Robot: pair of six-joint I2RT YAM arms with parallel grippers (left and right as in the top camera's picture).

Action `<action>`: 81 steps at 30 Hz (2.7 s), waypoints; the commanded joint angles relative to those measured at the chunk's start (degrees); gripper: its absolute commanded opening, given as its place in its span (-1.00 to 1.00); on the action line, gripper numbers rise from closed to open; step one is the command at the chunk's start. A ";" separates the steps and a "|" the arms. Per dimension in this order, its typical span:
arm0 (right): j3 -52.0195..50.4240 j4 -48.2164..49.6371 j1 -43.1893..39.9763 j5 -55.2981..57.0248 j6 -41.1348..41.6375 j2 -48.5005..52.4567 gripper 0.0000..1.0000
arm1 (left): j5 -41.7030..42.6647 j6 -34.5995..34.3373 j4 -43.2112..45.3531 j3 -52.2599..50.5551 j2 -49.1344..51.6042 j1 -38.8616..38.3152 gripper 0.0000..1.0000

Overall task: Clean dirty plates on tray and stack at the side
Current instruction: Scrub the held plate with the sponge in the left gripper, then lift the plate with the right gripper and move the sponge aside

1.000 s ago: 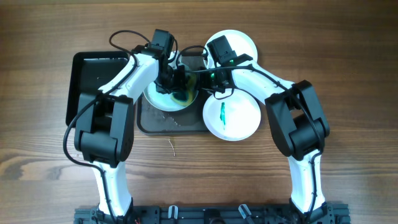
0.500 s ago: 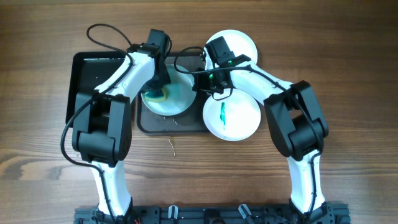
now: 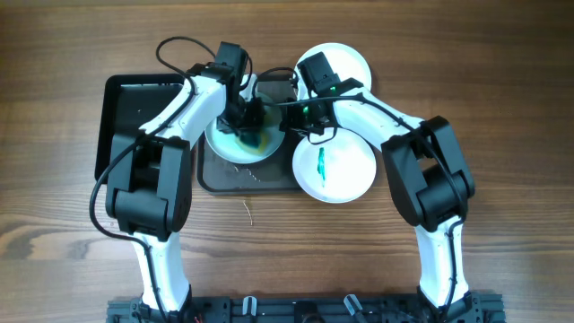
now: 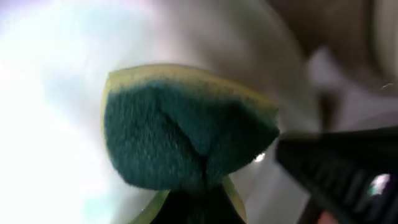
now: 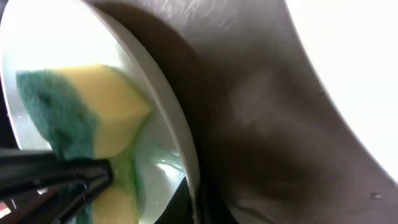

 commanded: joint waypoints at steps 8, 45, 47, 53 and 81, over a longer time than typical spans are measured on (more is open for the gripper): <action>-0.85 -0.28 -0.04 1.53 0.66 2.08 -0.91 | -34.91 -17.66 2.75 -0.50 1.27 2.86 -0.92; -0.85 -2.45 -0.04 4.87 1.03 2.08 -0.91 | -30.86 -14.80 -2.16 -0.48 -4.79 4.17 -0.92; -0.85 -2.75 -0.04 5.18 0.98 2.01 -0.92 | -28.24 -14.78 -2.84 -0.37 -8.09 4.20 -0.92; -0.83 -3.23 0.09 8.55 -0.46 -0.55 -0.91 | -22.67 -14.75 -5.84 -0.11 -17.22 5.62 -0.92; -0.72 -2.34 29.55 101.24 -25.92 -22.10 -0.91 | -22.40 -14.51 -7.76 -0.13 -18.97 19.02 -0.92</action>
